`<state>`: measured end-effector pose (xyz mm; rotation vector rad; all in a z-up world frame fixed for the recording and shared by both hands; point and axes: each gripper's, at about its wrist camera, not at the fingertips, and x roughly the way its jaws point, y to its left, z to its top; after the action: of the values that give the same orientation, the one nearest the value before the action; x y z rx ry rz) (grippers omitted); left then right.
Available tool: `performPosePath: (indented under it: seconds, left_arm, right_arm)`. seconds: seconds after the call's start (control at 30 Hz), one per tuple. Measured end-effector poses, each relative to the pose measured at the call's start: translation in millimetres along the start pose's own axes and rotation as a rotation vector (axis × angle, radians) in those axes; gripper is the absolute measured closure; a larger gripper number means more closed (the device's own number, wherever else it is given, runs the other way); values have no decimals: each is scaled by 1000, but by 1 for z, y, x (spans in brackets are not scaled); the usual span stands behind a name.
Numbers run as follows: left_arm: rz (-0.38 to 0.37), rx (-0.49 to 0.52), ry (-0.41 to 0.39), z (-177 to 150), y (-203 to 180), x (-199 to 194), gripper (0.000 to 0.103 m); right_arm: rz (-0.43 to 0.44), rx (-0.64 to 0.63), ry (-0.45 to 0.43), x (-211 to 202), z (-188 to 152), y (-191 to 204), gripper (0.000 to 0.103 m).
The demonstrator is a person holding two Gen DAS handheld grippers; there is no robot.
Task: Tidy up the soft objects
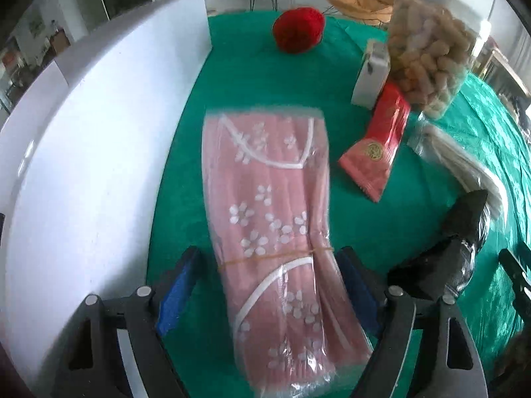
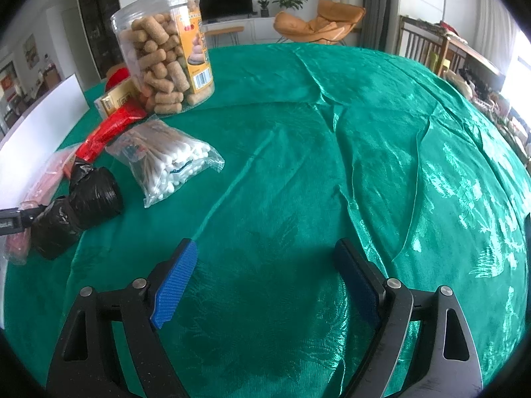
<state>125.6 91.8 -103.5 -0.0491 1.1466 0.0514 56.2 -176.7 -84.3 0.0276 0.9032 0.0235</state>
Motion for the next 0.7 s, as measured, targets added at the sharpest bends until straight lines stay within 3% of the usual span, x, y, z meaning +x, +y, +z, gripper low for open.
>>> performPosePath:
  seconds: [0.1, 0.57, 0.63, 0.7]
  left_arm:
    - [-5, 14, 9, 1, -6, 6, 0]
    - [-9, 26, 30, 5, -5, 10, 0]
    - [-7, 24, 0, 9, -6, 10, 8]
    - [-14, 31, -58, 2, -3, -3, 49]
  right_arm:
    - [-1, -1, 0, 0, 0, 0, 16]
    - [-2, -2, 0, -1, -1, 0, 16]
    - [1, -1, 0, -1, -1, 0, 16]
    - [30, 8, -6, -3, -2, -4, 16]
